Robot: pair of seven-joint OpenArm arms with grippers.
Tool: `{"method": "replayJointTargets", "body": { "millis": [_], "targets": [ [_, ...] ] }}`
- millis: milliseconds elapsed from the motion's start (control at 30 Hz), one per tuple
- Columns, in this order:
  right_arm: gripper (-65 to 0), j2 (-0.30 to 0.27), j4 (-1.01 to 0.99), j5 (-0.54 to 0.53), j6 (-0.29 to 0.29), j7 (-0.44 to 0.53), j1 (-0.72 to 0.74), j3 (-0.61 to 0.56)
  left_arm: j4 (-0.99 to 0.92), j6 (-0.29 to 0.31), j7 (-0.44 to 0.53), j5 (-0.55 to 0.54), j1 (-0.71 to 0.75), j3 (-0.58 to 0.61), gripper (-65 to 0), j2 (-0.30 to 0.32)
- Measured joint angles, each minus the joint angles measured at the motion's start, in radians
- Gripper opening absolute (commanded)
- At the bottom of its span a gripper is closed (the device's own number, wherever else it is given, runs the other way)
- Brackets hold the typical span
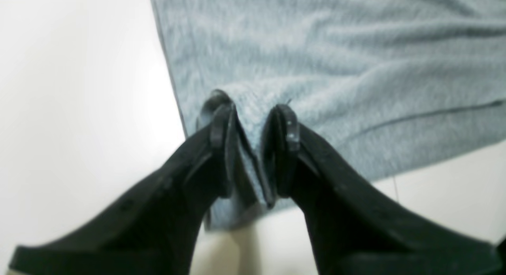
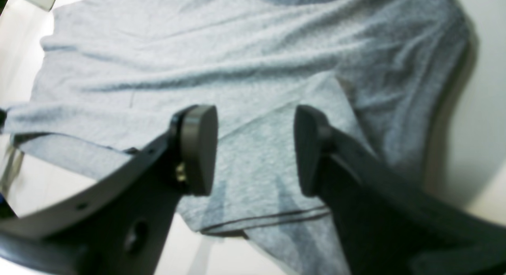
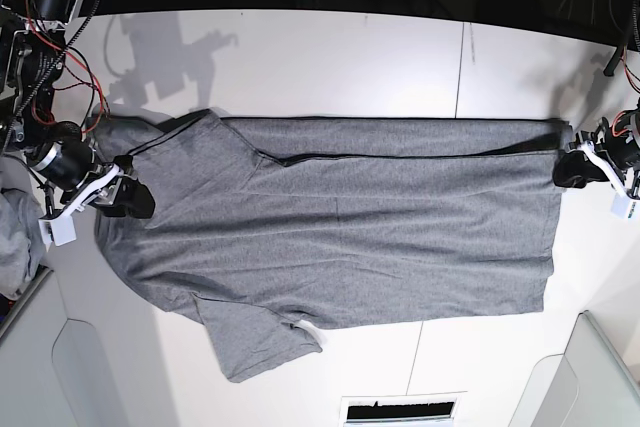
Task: Layout the t-shirt on the table in an organized manner, then fold the t-shirt properly
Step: 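Fold the lifted edge over the shirt body and release both grippers, then regrasp the folded edge with both grippers and pull it taut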
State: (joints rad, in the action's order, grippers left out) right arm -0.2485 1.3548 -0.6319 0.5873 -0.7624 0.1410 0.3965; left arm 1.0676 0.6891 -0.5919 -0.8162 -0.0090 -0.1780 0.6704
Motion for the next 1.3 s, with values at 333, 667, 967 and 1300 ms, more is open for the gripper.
{"method": "replayJointTargets", "body": {
  "millis": [333, 667, 967, 1300],
  "targets": [
    [-33.7, -0.008, 0.035, -0.074, -0.015, -0.072, -0.08, 0.273, -0.001, 0.0, -0.168, -0.271, 0.137, -0.245, -27.9, 0.005],
    [-26.4, 0.003, 0.032, -0.064, -0.015, 0.006, -0.259, 0.322, -0.001, -0.001, -0.14, -0.296, 0.192, -0.287, -27.1, -0.081],
    [-26.4, 0.075, 0.029, -0.003, -0.03, 0.044, -0.236, 0.309, -0.081, -0.003, -0.055, -0.212, 0.14, -0.28, -22.6, -0.142],
    [-26.4, 0.076, -0.116, -0.014, -0.037, 0.071, -0.198, 0.311, -0.141, -0.014, -0.039, -0.145, 0.066, -0.217, -22.7, -0.146]
  ]
}}
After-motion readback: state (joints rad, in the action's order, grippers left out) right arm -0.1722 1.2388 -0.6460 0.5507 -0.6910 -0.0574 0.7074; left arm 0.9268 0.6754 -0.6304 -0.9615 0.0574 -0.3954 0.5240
